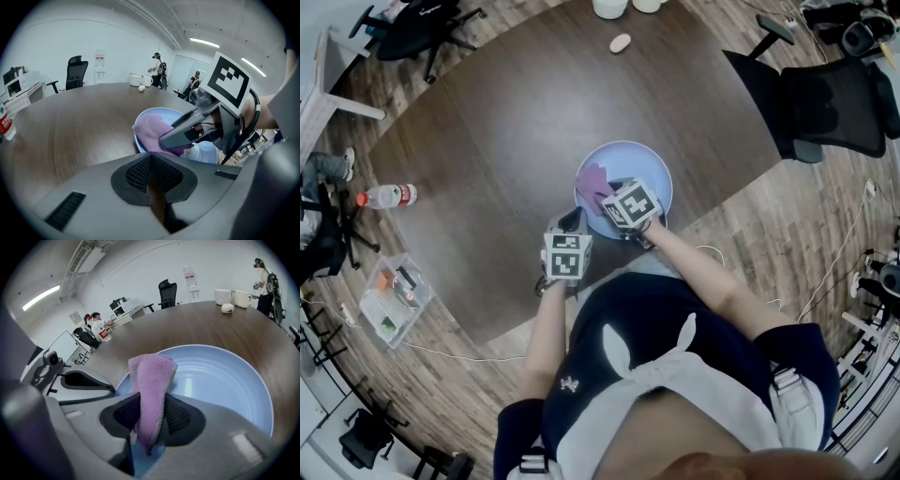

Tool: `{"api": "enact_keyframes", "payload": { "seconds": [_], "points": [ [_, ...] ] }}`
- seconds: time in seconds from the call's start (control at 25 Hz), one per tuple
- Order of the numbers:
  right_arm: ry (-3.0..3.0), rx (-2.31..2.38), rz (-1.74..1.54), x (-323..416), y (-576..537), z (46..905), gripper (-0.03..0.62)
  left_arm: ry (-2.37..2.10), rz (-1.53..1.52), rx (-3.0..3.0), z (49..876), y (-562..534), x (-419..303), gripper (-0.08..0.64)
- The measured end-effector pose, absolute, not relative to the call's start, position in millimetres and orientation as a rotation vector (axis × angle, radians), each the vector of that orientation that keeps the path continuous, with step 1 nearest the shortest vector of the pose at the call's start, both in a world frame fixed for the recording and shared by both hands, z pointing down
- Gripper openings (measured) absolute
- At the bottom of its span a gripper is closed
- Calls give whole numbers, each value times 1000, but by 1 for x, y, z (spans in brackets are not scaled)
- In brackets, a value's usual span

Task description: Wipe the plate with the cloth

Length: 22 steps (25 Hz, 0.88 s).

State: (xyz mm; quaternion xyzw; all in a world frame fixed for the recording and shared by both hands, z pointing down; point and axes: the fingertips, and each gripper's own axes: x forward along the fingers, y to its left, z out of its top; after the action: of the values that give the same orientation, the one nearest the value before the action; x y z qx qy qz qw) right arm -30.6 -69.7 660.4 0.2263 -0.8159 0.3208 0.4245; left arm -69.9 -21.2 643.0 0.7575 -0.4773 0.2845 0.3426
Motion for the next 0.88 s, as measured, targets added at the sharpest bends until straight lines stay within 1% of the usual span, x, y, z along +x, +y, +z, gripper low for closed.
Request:
{"api": "enact_keyframes", "payload": {
  "seconds": [0.88],
  "points": [
    [-2058,457,763,-37,-50,659,141,-1247,726,1981,641,-25,-71,5]
  ]
}}
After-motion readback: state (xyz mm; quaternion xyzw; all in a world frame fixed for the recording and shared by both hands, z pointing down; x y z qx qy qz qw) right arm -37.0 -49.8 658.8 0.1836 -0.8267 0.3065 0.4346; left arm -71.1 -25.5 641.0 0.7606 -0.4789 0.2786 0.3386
